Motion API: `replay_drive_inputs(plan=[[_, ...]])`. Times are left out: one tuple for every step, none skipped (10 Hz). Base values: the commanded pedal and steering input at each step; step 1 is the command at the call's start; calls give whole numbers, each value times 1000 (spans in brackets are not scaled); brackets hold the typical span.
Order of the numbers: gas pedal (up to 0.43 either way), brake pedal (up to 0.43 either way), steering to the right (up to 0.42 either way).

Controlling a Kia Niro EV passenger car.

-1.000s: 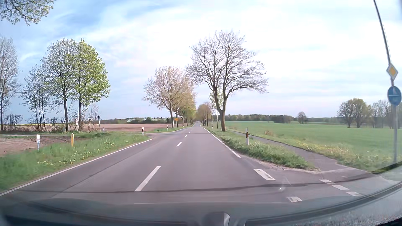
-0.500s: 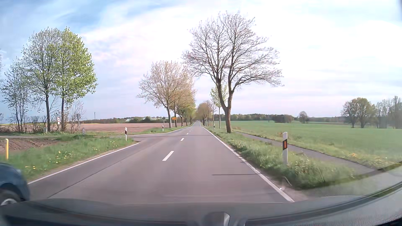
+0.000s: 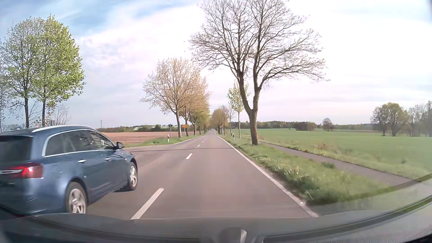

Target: Follow the waypoints while adhering to traffic rules and regulations

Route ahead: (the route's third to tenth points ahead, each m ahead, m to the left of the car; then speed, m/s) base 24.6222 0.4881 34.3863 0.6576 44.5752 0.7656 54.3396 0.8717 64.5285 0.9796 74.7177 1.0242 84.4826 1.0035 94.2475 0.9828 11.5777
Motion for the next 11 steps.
replay_drive_inputs(plan=[[59,0,-5],[59,0,-5],[59,0,-5],[59,0,-5],[59,0,-5],[59,0,-5],[59,0,-5],[59,0,-5],[59,0,-5],[59,0,-5],[59,0,-5]])
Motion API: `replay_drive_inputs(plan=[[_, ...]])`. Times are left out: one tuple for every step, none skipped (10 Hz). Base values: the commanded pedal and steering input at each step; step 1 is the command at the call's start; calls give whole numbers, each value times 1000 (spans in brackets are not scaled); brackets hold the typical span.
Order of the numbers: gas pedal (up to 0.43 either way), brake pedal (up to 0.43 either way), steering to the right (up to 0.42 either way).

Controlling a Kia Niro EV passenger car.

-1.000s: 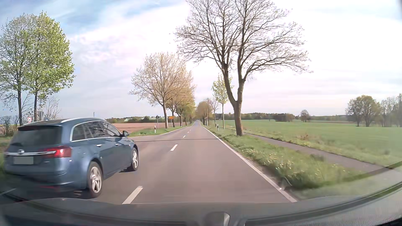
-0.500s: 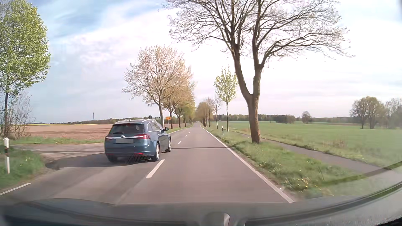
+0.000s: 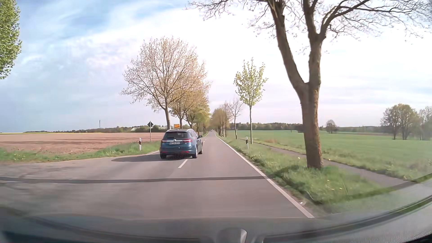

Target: Follow the waypoints while adhering to traffic rules and regulations

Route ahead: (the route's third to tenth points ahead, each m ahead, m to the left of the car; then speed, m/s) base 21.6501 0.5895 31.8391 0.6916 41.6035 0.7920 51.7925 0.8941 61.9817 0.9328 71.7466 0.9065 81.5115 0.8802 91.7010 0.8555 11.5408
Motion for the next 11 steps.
replay_drive_inputs(plan=[[59,0,-5],[59,0,-5],[59,0,-5],[59,0,-5],[59,0,-5],[59,0,-5],[59,0,-5],[59,0,-5],[59,0,-5],[59,0,-5],[59,0,-5]])
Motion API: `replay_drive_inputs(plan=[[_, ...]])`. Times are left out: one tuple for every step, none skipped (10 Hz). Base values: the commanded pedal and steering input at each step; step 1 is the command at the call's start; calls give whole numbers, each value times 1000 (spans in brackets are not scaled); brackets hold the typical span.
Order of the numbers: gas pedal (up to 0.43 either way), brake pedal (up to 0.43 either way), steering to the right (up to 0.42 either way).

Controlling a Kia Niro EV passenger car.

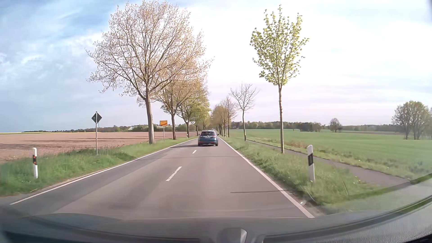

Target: Follow the waypoints while adhering to traffic rules and regulations

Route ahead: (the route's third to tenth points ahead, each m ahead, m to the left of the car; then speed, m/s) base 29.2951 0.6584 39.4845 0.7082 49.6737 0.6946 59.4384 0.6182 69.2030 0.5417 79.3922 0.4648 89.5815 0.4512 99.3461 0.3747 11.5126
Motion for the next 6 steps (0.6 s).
replay_drive_inputs(plan=[[59,0,-5],[59,0,-5],[59,0,-5],[59,0,-5],[59,0,-5],[59,0,-4]])
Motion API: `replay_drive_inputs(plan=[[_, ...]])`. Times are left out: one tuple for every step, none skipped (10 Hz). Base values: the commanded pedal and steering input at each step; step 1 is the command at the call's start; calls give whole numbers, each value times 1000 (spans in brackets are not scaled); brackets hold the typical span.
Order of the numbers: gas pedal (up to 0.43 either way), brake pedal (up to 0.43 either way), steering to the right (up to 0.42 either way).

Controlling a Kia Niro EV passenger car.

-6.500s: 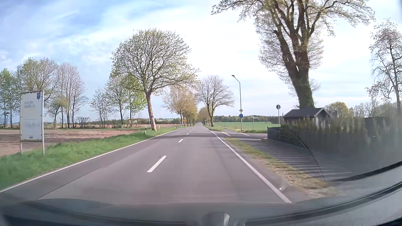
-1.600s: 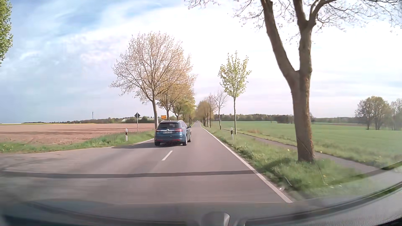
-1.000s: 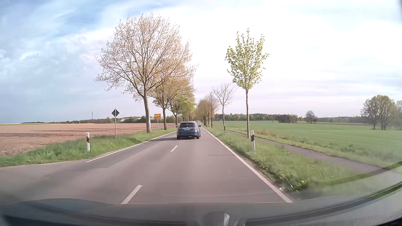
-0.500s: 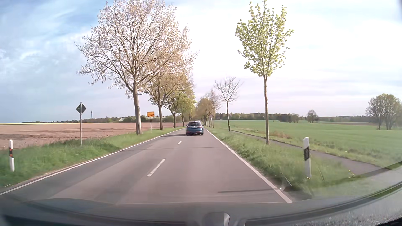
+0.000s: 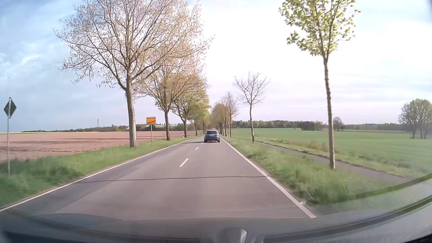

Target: Follow the waypoints while adhering to traffic rules and regulations

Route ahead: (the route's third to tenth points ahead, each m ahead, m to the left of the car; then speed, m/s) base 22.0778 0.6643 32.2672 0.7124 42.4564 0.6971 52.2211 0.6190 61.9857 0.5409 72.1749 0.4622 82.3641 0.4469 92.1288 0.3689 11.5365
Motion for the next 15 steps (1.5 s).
replay_drive_inputs(plan=[[59,0,-4],[59,0,-4],[59,0,-4],[59,0,-4],[59,0,-4],[59,0,-4],[59,0,-5],[59,0,-5],[59,0,-4],[59,0,-5],[59,0,-5],[59,0,-5],[59,0,-5],[59,0,-6],[59,0,-5]])
